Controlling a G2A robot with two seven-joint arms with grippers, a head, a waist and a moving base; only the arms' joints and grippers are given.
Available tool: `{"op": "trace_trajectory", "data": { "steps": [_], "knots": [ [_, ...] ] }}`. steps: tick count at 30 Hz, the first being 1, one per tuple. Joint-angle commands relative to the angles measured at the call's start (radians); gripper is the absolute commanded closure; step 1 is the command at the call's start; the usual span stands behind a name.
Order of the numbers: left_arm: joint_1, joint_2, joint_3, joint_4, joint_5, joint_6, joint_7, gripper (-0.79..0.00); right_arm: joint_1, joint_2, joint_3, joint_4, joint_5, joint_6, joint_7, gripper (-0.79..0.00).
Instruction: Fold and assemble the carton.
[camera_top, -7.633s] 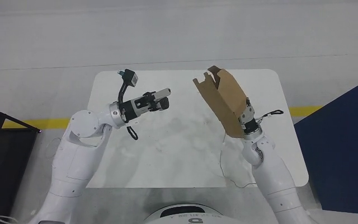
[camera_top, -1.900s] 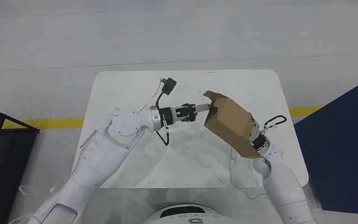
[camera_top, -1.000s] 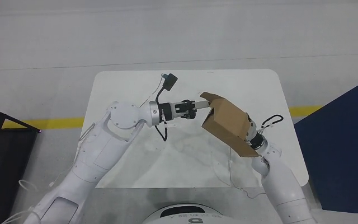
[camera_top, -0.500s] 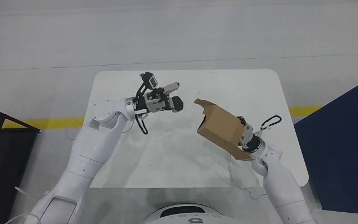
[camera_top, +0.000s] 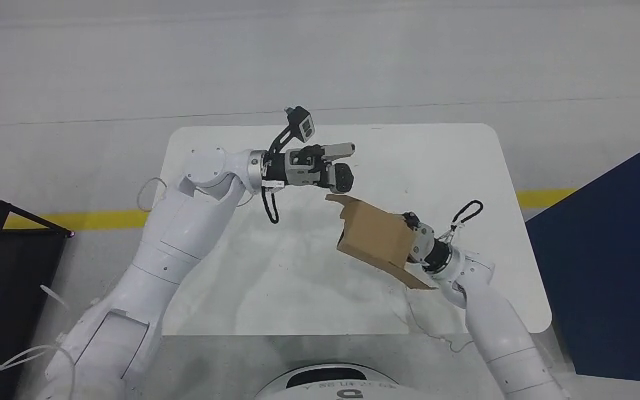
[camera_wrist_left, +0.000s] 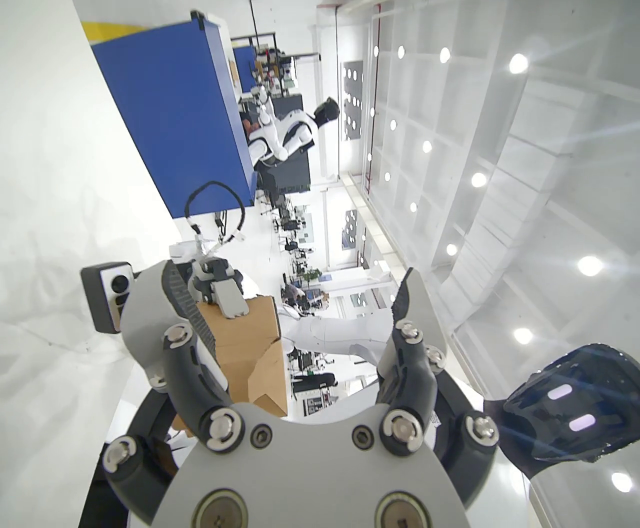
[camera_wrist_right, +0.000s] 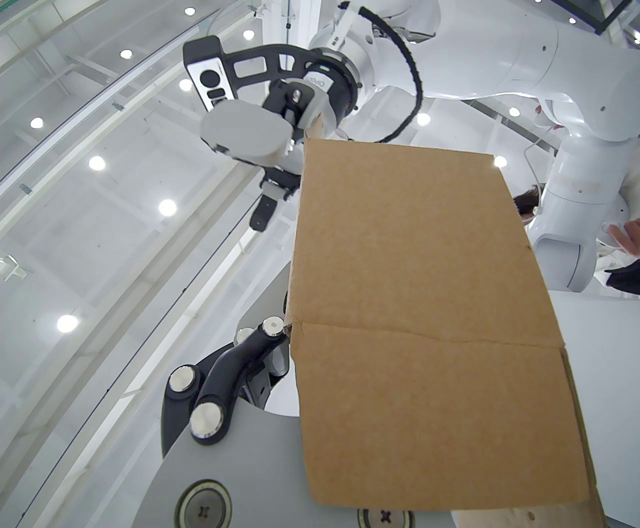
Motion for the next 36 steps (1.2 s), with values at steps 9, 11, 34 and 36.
{"op": "trace_trajectory", "data": {
  "steps": [9,11,34,36],
  "knots": [
    [-0.011,-0.013,0.019,0.04,-0.05,-0.028,-0.062,-0.785,0.026,-0.007,-0.007,0.054,0.104,-0.036,-0.045,0.0],
    [-0.009,-0.013,0.014,0.039,-0.047,-0.028,-0.067,-0.785,0.029,-0.009,-0.009,0.055,0.12,-0.041,-0.053,0.0],
    [-0.011,-0.017,-0.005,0.063,-0.044,-0.038,-0.094,-0.785,0.031,-0.014,-0.031,0.031,0.165,-0.059,-0.1,0.0],
    [-0.007,-0.013,-0.014,0.056,-0.027,-0.041,-0.095,-0.785,0.031,-0.015,-0.031,0.033,0.167,-0.063,-0.1,0.0]
  ]
}}
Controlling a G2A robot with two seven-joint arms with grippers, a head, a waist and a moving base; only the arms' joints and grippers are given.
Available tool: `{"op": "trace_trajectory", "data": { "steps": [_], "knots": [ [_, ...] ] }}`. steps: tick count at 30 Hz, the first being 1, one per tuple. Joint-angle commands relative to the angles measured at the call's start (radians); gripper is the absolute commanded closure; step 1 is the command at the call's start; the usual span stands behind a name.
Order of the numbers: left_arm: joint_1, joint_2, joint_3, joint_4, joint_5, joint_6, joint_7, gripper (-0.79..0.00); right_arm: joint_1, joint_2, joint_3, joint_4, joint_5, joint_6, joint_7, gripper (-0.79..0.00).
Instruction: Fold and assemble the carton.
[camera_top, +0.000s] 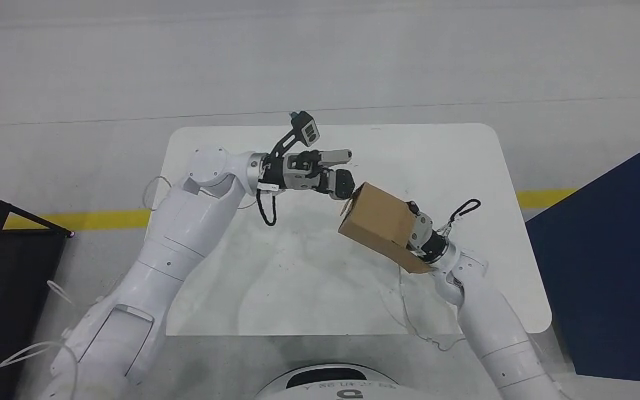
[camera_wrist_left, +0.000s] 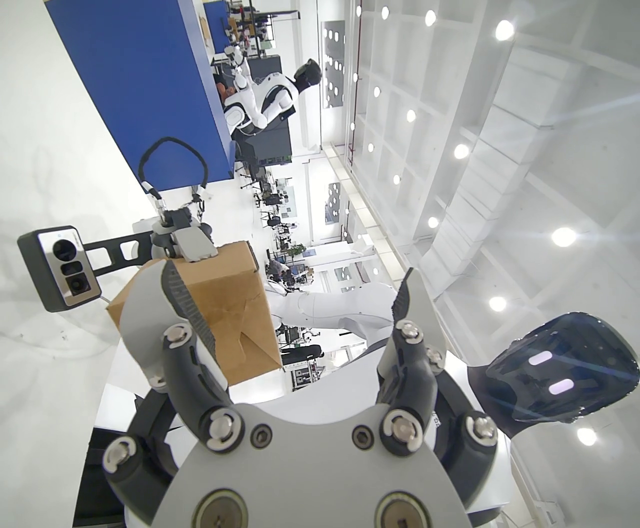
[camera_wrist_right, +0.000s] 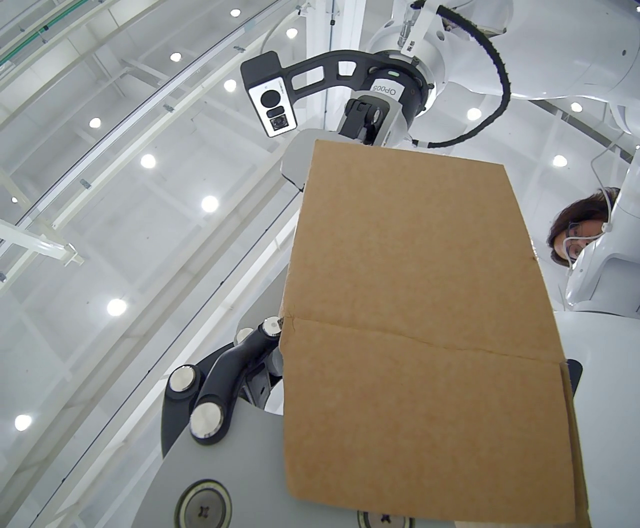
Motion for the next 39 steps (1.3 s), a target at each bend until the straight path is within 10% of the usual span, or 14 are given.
{"op": "trace_trajectory", "data": {
  "steps": [1,11,39],
  "knots": [
    [0.005,0.005,-0.012,-0.004,0.029,0.0,0.004,-0.785,0.0,0.0,-0.001,0.002,0.003,-0.004,0.0,0.0],
    [0.035,0.051,-0.075,0.009,0.326,-0.014,0.028,-0.785,0.005,-0.001,-0.007,-0.022,0.014,0.014,0.0,0.0],
    [0.032,0.06,-0.035,-0.004,0.306,-0.074,-0.122,-0.785,0.011,-0.005,-0.019,-0.044,0.043,0.007,-0.034,0.0]
  ]
}}
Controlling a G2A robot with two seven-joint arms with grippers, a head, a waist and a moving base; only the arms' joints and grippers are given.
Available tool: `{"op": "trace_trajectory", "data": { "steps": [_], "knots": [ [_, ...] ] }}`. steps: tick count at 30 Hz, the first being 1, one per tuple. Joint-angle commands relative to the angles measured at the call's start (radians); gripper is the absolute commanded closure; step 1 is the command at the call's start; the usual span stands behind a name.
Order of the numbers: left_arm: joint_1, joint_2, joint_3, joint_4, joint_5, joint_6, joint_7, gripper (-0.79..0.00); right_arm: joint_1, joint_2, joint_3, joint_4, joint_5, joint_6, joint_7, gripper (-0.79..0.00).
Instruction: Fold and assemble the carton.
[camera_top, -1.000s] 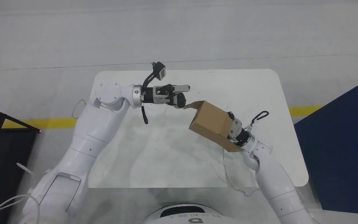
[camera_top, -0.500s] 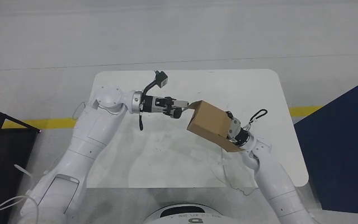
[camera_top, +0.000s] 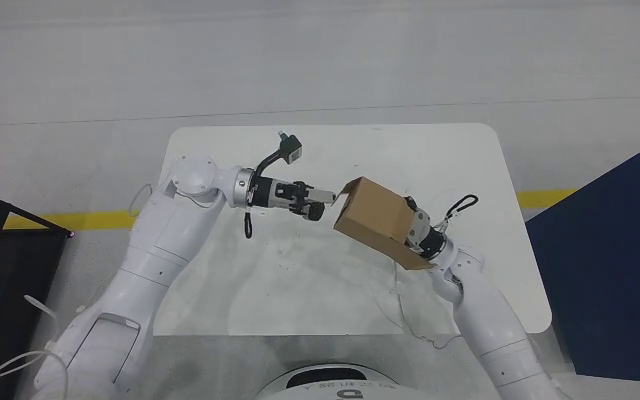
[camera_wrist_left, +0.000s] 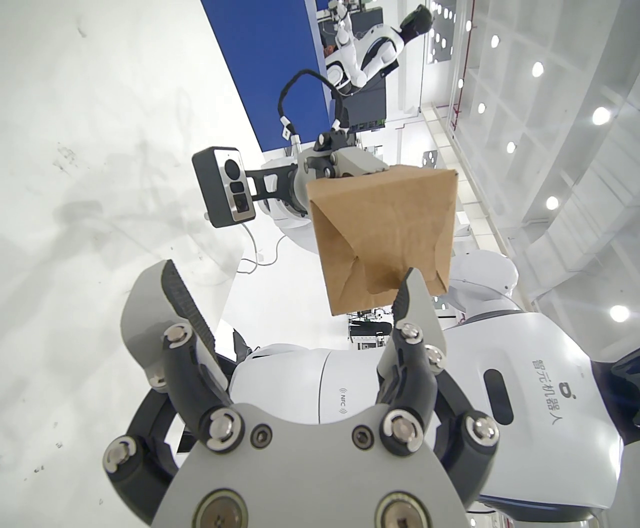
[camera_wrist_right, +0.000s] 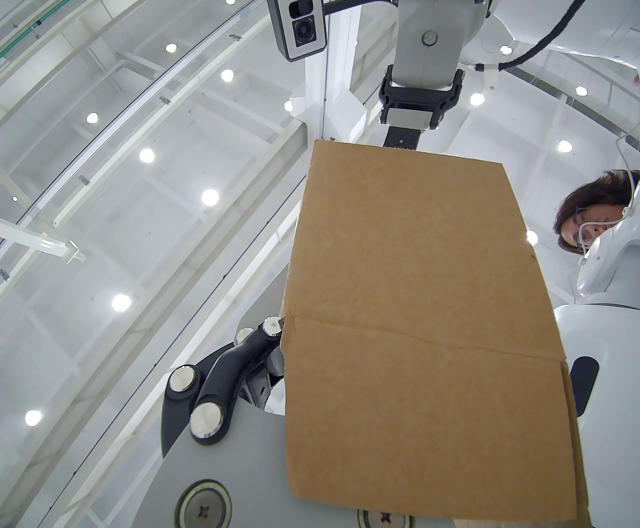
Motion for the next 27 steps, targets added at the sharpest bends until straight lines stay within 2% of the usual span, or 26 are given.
{"op": "trace_trajectory", "data": {
  "steps": [1,10,18,22,27],
  "knots": [
    [-0.008,-0.002,0.009,-0.003,0.005,0.002,0.004,-0.785,0.0,0.0,-0.001,-0.004,-0.002,0.001,-0.001,0.0],
    [-0.038,-0.017,0.077,-0.006,0.047,0.011,0.039,-0.785,-0.002,0.0,-0.002,-0.012,-0.004,0.009,0.003,0.0],
    [-0.044,-0.02,0.095,-0.017,0.055,0.009,0.052,-0.785,-0.002,0.0,-0.005,-0.01,-0.001,0.016,0.003,0.0],
    [-0.031,-0.015,0.068,-0.014,0.015,-0.006,0.053,-0.785,0.005,-0.001,-0.009,-0.001,0.005,0.015,0.001,0.0],
    [0.006,0.002,-0.028,0.019,-0.083,-0.027,0.096,-0.785,0.011,-0.002,-0.013,0.006,0.018,0.023,0.005,0.0]
  ]
}}
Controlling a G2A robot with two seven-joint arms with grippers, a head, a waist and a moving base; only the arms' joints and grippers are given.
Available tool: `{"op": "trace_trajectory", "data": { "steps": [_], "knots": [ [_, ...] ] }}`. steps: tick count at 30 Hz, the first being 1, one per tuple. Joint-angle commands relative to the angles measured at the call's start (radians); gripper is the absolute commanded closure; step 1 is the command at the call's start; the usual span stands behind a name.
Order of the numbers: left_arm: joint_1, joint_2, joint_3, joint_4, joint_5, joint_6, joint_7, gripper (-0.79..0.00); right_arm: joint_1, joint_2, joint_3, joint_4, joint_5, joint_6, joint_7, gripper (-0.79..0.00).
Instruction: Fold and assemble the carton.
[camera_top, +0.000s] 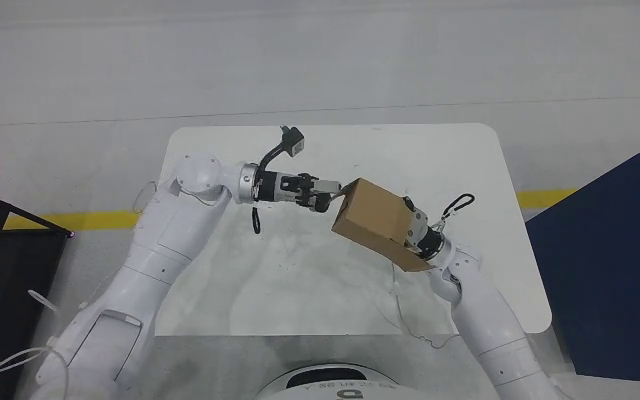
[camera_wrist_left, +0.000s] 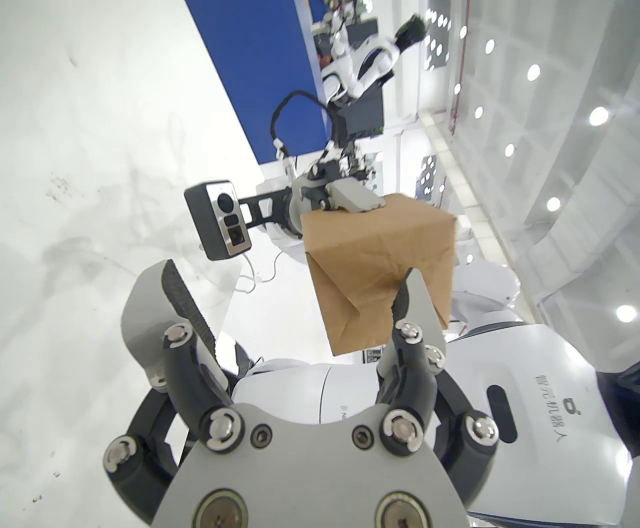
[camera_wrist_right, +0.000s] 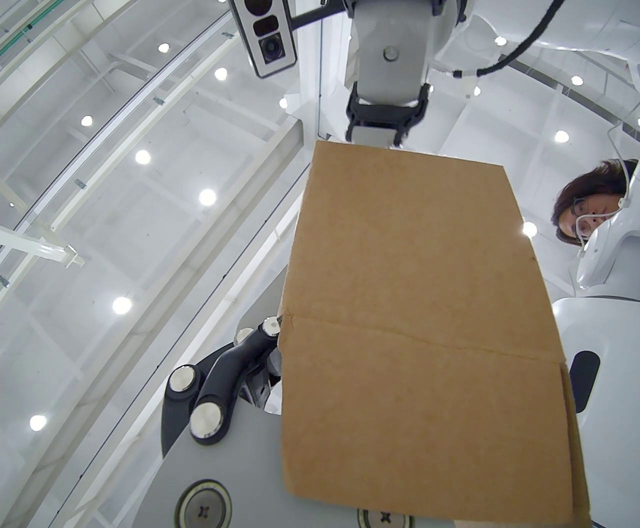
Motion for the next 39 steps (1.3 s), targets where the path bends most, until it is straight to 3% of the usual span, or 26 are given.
{"op": "trace_trajectory", "data": {
  "steps": [1,7,11,13,15,19,26,29,33,39],
  "knots": [
    [0.012,0.008,-0.038,0.008,-0.018,-0.003,0.011,-0.785,0.001,0.0,-0.001,0.002,0.007,0.007,0.003,0.0],
    [0.023,0.019,-0.077,-0.013,-0.021,-0.034,0.022,-0.785,0.007,-0.001,-0.002,0.005,0.03,0.017,-0.014,0.0],
    [0.006,0.012,-0.041,-0.044,0.001,-0.049,0.004,-0.785,0.007,-0.001,-0.002,0.005,0.03,0.017,-0.014,-0.034],
    [-0.008,0.006,-0.022,-0.044,-0.012,-0.061,-0.009,-0.785,0.004,-0.003,-0.005,0.006,0.051,0.021,-0.014,0.0],
    [-0.019,0.002,-0.01,-0.035,-0.025,-0.076,-0.014,-0.785,0.005,-0.006,-0.013,0.032,0.158,0.072,-0.03,0.0],
    [-0.037,-0.002,-0.007,-0.013,-0.05,-0.1,-0.041,-0.785,0.03,-0.014,-0.064,0.12,0.451,0.274,-0.089,0.0],
    [-0.059,-0.006,0.003,-0.027,-0.096,-0.117,-0.096,-0.785,0.084,-0.007,-0.249,0.132,0.965,0.277,-0.345,0.0],
    [-0.074,-0.012,0.027,-0.038,-0.076,-0.115,-0.091,-0.785,0.106,0.001,-0.289,0.127,1.119,0.277,-0.449,0.0],
    [-0.084,-0.018,0.039,-0.016,-0.1,-0.126,-0.093,-0.785,0.116,0.01,-0.327,0.102,1.29,0.277,-0.555,0.0],
    [-0.086,-0.028,0.03,0.035,-0.267,-0.154,-0.175,-0.785,0.106,0.013,-0.356,0.075,1.302,0.277,-0.558,0.0]
  ]
}}
